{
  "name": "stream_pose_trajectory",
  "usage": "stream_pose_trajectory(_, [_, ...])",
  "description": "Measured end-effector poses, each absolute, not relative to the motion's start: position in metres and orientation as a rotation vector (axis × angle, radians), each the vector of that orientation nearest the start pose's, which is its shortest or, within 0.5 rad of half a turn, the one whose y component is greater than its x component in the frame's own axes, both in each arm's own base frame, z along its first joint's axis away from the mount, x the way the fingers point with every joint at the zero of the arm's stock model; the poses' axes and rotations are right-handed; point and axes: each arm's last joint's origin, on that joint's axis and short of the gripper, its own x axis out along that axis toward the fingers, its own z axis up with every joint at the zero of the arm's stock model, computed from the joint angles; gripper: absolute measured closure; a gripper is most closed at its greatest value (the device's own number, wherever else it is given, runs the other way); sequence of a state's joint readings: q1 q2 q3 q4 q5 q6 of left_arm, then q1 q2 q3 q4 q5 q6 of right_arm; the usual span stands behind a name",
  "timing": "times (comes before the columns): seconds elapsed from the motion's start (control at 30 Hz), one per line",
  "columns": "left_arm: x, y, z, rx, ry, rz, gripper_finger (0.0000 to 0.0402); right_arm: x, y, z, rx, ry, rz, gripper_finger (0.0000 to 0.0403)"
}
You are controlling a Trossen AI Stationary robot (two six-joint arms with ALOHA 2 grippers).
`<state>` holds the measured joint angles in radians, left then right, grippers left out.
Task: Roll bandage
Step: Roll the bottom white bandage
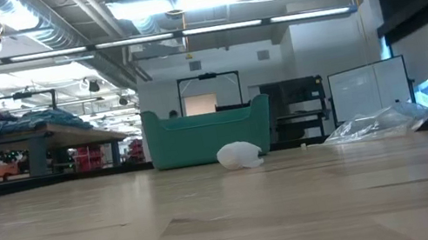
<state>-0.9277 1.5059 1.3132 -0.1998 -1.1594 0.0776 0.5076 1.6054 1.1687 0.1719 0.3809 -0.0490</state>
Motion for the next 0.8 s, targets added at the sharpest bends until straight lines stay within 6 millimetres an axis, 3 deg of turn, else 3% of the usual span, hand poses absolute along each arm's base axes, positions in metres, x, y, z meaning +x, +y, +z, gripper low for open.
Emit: stream_pose_trajectory(0.8, [0.2213, -0.2443, 0.3499, 0.400, 0.200, 0.238, 0.0361, 0.3271, 0.1699, 0.2952, -0.135, 0.218, 0.130, 0.0134])
